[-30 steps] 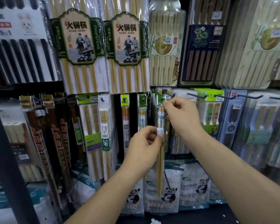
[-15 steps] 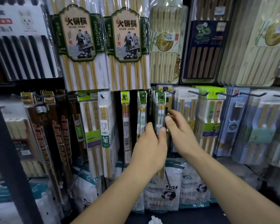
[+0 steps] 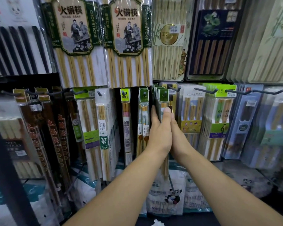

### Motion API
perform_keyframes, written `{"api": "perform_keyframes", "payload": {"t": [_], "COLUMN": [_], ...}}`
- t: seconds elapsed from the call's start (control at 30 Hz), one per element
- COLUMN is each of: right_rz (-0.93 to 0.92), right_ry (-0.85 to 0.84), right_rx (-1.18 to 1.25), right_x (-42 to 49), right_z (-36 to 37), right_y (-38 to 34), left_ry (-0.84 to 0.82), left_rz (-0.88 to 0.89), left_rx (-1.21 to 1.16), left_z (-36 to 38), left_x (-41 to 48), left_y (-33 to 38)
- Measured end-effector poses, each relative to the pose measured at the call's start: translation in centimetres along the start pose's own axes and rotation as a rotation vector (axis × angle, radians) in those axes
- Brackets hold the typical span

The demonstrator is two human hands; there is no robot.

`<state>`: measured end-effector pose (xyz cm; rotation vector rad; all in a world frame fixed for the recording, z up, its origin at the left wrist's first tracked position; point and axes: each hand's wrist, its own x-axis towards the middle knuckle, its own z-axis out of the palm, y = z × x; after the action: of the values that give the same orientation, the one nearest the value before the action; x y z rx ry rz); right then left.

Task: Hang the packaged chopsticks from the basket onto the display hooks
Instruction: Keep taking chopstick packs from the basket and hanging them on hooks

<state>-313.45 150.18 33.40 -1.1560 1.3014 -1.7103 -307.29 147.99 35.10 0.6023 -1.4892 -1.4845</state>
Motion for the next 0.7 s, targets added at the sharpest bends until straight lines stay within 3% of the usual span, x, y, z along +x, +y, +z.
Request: {"api": "perform_keyframes", "payload": {"t": [0.2,0.4,0.57,0.7], "right_rz": [0.006,-0.069,-0.171,-0.399], "right_ry": [-0.003,0.062,0.183,0.337], "right_rx": [-0.016,-0.139,-0.360,-0.562], "right_x": [0.4,-2.2,-5.2,-7.6], "right_z": [-0.2,-1.3,-2.1,-0.9], "right_y": [0.6,1.1,1.2,0.4], "left_ry": [-0.039,-0.194,-0.221,-0.149], "left_rz": [-0.033,-0.184,-0.262,-0.042], "left_rx": [-0.026,0.001,0.256,0.597], "left_z": [-0.4,-2.4,-6.4,-10.1], "left_x": [0.1,-4.5,-8.8,-9.2], "left_y": [-0.1,-1.3,-1.9,-0.9]}}
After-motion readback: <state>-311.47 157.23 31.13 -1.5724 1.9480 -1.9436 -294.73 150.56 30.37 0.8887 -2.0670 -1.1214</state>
